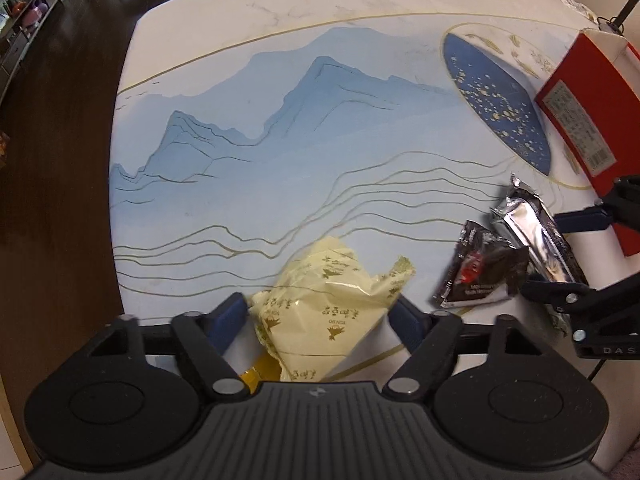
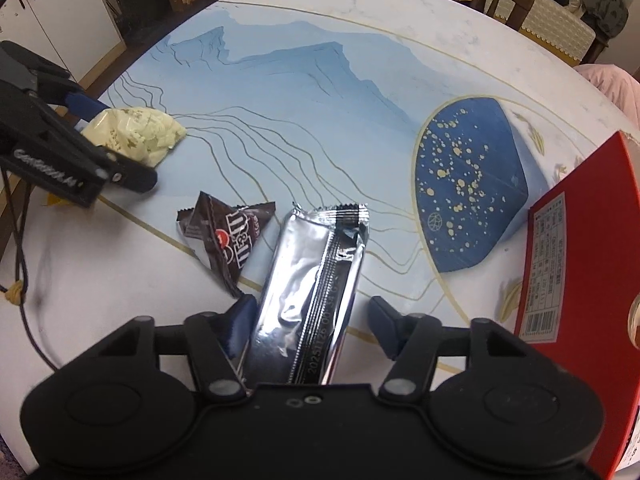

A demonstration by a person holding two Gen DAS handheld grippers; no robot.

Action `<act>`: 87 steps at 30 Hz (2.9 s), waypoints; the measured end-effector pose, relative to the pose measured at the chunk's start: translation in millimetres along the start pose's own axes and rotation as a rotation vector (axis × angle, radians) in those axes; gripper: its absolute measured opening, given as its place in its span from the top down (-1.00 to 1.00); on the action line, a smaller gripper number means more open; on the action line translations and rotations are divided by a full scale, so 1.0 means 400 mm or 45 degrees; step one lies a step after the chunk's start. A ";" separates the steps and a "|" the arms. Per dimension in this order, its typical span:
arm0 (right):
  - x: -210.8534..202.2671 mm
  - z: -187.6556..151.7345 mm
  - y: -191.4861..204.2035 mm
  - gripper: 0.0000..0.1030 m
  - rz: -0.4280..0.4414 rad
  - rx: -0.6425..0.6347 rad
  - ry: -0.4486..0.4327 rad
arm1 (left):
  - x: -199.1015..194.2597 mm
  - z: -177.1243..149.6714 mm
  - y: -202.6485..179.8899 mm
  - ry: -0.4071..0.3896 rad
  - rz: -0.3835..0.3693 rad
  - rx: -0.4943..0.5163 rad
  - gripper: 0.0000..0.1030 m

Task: Organize snacks
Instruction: 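Grasp the silver-wrapped bar with the right tool while the left tool grasps the cream candy, then lift and carry the silver bar and cream candy in both tools over the box, then lower both snacks into the box and open both tools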

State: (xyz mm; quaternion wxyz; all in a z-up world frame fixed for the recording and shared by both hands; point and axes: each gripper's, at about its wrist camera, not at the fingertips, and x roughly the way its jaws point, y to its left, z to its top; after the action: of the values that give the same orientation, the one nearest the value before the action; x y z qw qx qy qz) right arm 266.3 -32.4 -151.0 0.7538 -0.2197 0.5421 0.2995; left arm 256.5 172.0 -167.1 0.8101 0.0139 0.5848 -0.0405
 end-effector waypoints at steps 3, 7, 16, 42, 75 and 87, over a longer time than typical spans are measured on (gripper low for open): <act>-0.004 0.000 0.001 0.10 -0.003 0.004 -0.015 | 0.006 0.001 0.005 -0.009 0.005 -0.005 -0.33; -0.008 -0.001 -0.003 0.16 -0.018 0.034 -0.024 | 0.003 0.001 0.015 -0.025 -0.013 -0.041 -0.27; -0.046 -0.021 -0.026 0.17 -0.039 0.153 -0.059 | -0.025 0.003 0.055 -0.047 -0.072 -0.178 -0.13; -0.417 -0.134 -0.140 0.17 0.004 0.280 -0.352 | -0.410 0.015 -0.174 -0.314 -0.200 -0.140 -0.13; -0.421 -0.323 -0.677 0.17 -0.064 0.406 -0.352 | -0.238 0.265 -0.802 -0.175 -0.155 -0.045 -0.14; -0.312 -0.294 -0.726 0.17 -0.043 0.367 -0.270 | -0.108 0.332 -0.884 -0.068 -0.069 0.021 -0.14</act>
State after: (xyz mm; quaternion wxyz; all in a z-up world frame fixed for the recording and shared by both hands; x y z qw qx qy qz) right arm 356.8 -346.6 -68.0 0.8353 -0.0856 0.4932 0.2274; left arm 339.5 -187.3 -75.3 0.8238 0.0037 0.5628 -0.0676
